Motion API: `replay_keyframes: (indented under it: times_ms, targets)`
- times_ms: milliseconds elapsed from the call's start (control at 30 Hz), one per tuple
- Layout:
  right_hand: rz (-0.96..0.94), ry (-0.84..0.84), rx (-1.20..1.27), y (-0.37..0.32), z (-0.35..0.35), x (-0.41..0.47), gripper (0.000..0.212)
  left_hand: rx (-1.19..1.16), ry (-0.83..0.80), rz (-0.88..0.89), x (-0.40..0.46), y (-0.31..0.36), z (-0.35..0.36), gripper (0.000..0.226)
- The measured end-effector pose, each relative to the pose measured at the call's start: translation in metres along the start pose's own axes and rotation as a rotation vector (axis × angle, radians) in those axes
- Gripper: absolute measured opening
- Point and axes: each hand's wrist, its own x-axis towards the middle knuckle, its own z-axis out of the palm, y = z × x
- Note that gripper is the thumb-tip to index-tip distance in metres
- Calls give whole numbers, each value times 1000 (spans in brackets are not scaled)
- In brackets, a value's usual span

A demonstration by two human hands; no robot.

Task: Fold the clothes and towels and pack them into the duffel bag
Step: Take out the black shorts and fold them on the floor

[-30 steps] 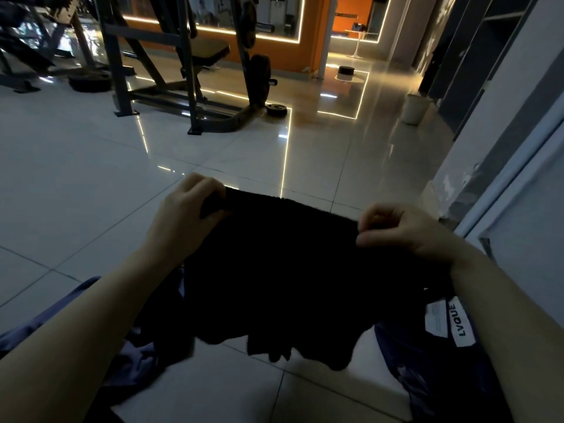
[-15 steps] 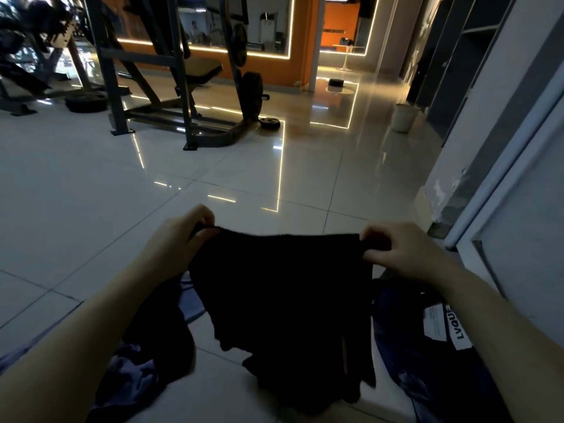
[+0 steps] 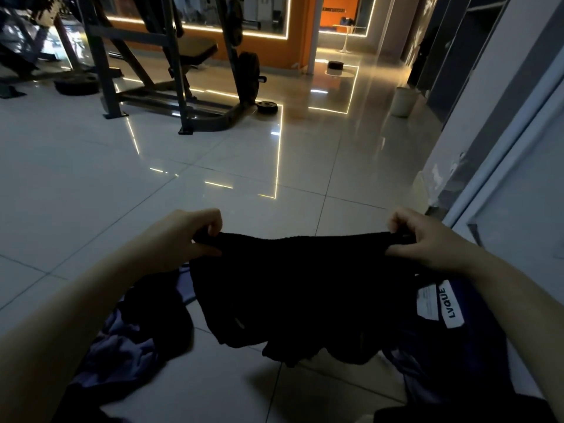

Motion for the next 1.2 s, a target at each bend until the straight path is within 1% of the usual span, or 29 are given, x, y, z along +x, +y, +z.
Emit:
replay_keyframes:
  times_ms: [67, 100, 133, 167, 233, 267, 300, 333, 367, 400, 433, 467, 500, 533, 567, 667, 700, 733, 767, 800, 900, 967, 1033, 1100, 1200]
  targets:
    - [14, -85, 86, 3, -2, -7, 31, -41, -98, -38, -1, 5, -10, 36]
    - [26, -91, 150, 4, -5, -10, 29, -128, -156, -75, -1, 8, -21, 34]
    - [32, -95, 217, 4, -9, -12, 32, -276, -207, -113, -1, 13, -32, 36]
    - [37, -104, 282, 2, -12, -13, 40, -454, -248, -145, -2, 16, -41, 44]
    - [42, -117, 335, -1, -16, -6, 66, -706, -267, -184, 1, 14, -43, 74]
    - [56, -133, 339, 1, -14, 2, 78, -790, -247, -211, 4, 8, -34, 80]
    - [79, -158, 348, 5, -9, 12, 85, -868, -227, -239, 5, 0, -20, 82]
    - [109, -177, 351, 14, -2, 24, 85, -937, -202, -260, 5, -12, -2, 80]
    - [151, -182, 349, 23, 6, 38, 77, -995, -174, -292, 6, -25, 18, 75]
    - [191, -170, 359, 34, 16, 50, 58, -1010, -159, -329, 10, -36, 37, 69]
    - [216, -153, 356, 47, 28, 64, 36, -1000, -161, -378, 14, -47, 56, 60]
    - [240, -146, 318, 59, 40, 77, 22, -968, -159, -427, 22, -55, 73, 46]
    - [268, -130, 253, 72, 52, 93, 21, -930, -149, -479, 32, -66, 90, 30]
    - [278, -97, 181, 86, 64, 112, 23, -883, -122, -523, 46, -77, 106, 23]
    - [285, -33, 114, 98, 74, 131, 26, -808, -53, -548, 63, -91, 123, 24]
    - [374, 289, 21, 136, 100, 185, 31, -442, 182, -596, 105, -128, 166, 40]
    - [400, 341, -10, 148, 109, 198, 31, -365, 228, -607, 112, -137, 178, 44]
    - [426, 342, -53, 158, 120, 206, 30, -319, 230, -606, 113, -142, 192, 43]
    - [452, 298, -89, 169, 133, 211, 30, -283, 194, -583, 107, -144, 207, 41]
    - [472, 231, -106, 179, 147, 210, 31, -249, 124, -547, 96, -142, 221, 39]
    - [541, 56, -40, 205, 188, 192, 36, -155, -178, -506, 46, -137, 264, 39]
    - [549, -76, -86, 218, 204, 173, 39, -97, -399, -504, 21, -134, 283, 40]
    - [520, -209, -152, 225, 212, 153, 40, -2, -585, -439, 8, -125, 292, 38]
    - [517, -288, -186, 228, 216, 131, 39, 57, -677, -363, -2, -104, 299, 36]
    - [515, -435, -198, 226, 226, 85, 41, 105, -749, -290, -24, -76, 311, 33]
